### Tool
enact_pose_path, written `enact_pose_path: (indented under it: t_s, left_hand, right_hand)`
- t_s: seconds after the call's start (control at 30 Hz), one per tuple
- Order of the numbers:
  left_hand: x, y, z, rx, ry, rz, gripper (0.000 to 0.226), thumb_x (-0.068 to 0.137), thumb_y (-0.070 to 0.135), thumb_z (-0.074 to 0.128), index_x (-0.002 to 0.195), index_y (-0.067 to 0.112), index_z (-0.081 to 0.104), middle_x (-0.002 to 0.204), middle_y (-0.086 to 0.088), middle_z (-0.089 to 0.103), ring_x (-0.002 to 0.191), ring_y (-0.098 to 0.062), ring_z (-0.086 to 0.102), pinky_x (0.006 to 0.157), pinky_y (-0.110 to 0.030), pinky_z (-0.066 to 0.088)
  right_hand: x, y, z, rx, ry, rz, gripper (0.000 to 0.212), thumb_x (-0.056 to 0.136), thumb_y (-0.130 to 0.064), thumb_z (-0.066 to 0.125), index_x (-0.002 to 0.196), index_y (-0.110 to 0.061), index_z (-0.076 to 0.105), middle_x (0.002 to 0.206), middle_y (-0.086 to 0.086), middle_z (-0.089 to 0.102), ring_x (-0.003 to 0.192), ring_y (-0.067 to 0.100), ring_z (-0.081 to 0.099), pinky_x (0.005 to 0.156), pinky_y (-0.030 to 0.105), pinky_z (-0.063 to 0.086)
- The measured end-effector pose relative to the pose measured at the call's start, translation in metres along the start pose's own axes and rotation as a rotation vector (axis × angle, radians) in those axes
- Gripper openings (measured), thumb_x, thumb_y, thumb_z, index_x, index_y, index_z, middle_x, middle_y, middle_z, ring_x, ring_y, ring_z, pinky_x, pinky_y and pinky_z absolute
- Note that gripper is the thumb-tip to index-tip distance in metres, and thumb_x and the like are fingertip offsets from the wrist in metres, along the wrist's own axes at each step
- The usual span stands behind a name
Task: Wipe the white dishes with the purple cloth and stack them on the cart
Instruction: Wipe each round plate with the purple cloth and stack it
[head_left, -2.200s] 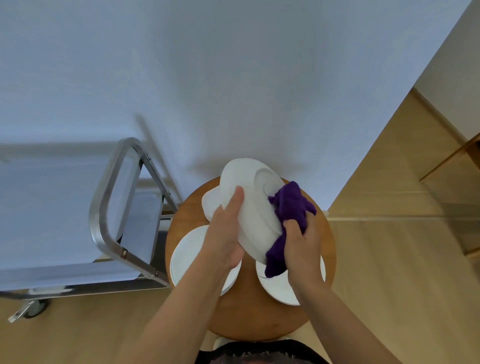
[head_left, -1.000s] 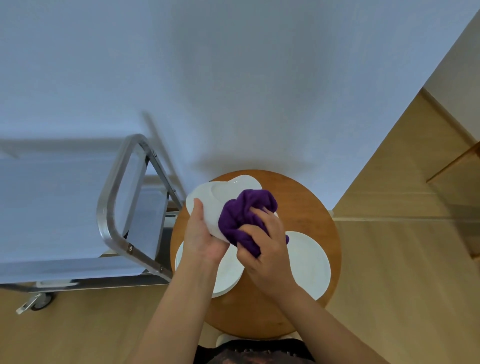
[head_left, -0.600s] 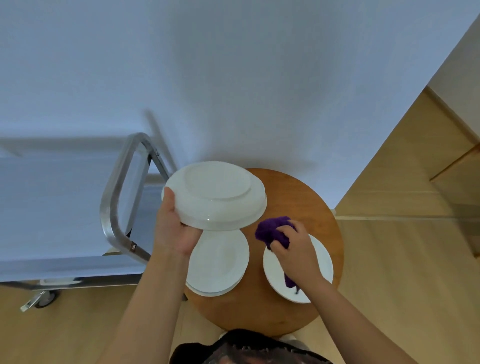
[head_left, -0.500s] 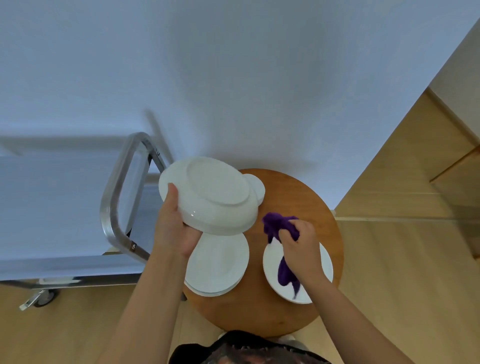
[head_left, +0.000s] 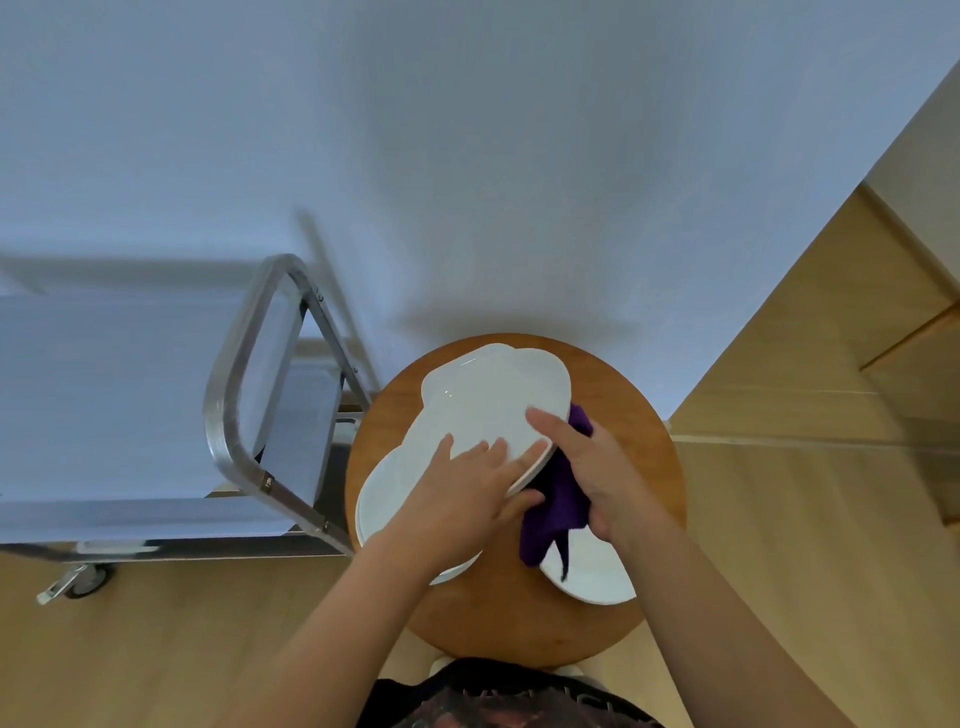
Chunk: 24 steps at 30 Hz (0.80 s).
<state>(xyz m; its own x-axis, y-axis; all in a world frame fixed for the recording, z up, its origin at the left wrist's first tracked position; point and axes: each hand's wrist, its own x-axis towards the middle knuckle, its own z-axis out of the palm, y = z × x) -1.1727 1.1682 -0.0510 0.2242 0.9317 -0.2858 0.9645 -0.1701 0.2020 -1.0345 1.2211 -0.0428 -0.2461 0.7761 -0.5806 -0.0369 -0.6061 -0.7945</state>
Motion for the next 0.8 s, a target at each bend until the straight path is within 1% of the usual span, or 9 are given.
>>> enact_pose_path:
  t_s: [0.13,0.2,0.27,0.33,0.4,0.47,0.57,0.67,0.8]
  left_hand:
    - [0.001,-0.004,0.015,0.048,-0.05,0.024,0.063,0.093,0.061,0.015,0.15,0.036,0.009,0.153,0.001,0.031,0.143,-0.023,0.02,0.115,-0.052,0.001]
    - [-0.002,-0.006,0.02,-0.188,-0.051,0.004,0.076,0.081,0.074,0.012,0.147,0.038,0.025,0.152,0.007,0.033,0.145,-0.018,0.018,0.115,-0.052,-0.001]
    - [-0.012,-0.013,0.023,-0.525,0.127,-0.082,0.076,0.077,0.074,0.022,0.138,0.036,0.044,0.145,0.012,0.043,0.142,-0.013,0.025,0.117,-0.05,0.005]
    - [-0.02,-0.032,0.031,-0.512,0.446,-0.216,0.061,0.086,0.06,0.038,0.134,0.025,0.051,0.141,0.004,0.049,0.139,-0.02,0.033,0.116,-0.051,0.018]
    - [-0.024,-0.057,0.039,-0.495,0.567,-0.497,0.056,0.091,0.043,0.052,0.139,0.016,0.045,0.14,-0.006,0.049,0.135,-0.029,0.039,0.112,-0.05,0.028]
    - [-0.027,-0.077,0.04,-0.86,0.395,-0.756,0.049,0.093,0.034,0.057,0.136,0.014,0.044,0.133,-0.008,0.053,0.123,-0.032,0.05,0.103,-0.049,0.041]
    - [-0.032,-0.104,0.054,-1.349,0.145,-0.832,0.023,0.092,0.018,0.059,0.114,0.013,0.059,0.115,-0.009,0.065,0.098,-0.027,0.065,0.08,-0.039,0.058]
    - [-0.039,-0.12,0.072,-1.544,0.133,-0.815,0.023,0.086,0.005,0.064,0.108,0.01,0.064,0.099,-0.006,0.073,0.082,-0.021,0.072,0.061,-0.029,0.059]
    - [-0.034,-0.123,0.102,-1.576,0.191,-0.923,0.02,0.086,0.002,0.063,0.101,0.015,0.062,0.103,-0.005,0.068,0.09,-0.023,0.067,0.064,-0.031,0.059]
  right_hand:
    - [0.007,0.01,-0.004,-0.058,0.082,0.063,0.017,0.076,-0.014,0.063,0.093,-0.011,0.058,0.071,0.004,0.06,0.063,0.018,0.057,0.045,0.023,0.045]
    - [0.01,0.019,-0.006,-0.024,0.132,0.089,0.013,0.078,-0.01,0.06,0.091,-0.011,0.059,0.071,0.005,0.061,0.062,0.019,0.058,0.045,0.024,0.046]
    - [0.012,0.032,-0.01,0.023,0.159,0.099,0.015,0.08,-0.007,0.059,0.095,-0.011,0.06,0.079,0.009,0.066,0.07,0.025,0.063,0.057,0.035,0.055]
    - [0.014,0.044,-0.015,0.044,0.176,0.089,0.016,0.081,-0.005,0.06,0.095,-0.013,0.06,0.084,0.011,0.068,0.076,0.029,0.065,0.067,0.045,0.058]
    - [0.017,0.054,-0.018,0.012,0.193,0.071,0.016,0.081,-0.007,0.062,0.093,-0.017,0.061,0.082,0.008,0.07,0.076,0.029,0.066,0.061,0.04,0.058]
    - [0.018,0.061,-0.018,-0.036,0.185,0.059,0.015,0.082,-0.009,0.064,0.093,-0.019,0.063,0.076,0.002,0.072,0.072,0.025,0.068,0.051,0.03,0.054]
    - [0.023,0.072,-0.018,-0.1,0.181,0.061,0.016,0.082,-0.01,0.066,0.095,-0.019,0.063,0.079,0.001,0.072,0.074,0.024,0.067,0.05,0.028,0.051]
    - [0.032,0.084,-0.015,-0.234,0.264,0.03,0.023,0.081,-0.012,0.068,0.101,-0.02,0.059,0.091,0.0,0.066,0.082,0.022,0.063,0.059,0.028,0.05]
    - [0.051,0.105,-0.004,-0.699,0.383,-0.111,0.034,0.084,-0.019,0.066,0.116,-0.022,0.054,0.104,-0.001,0.06,0.093,0.019,0.055,0.076,0.03,0.047]
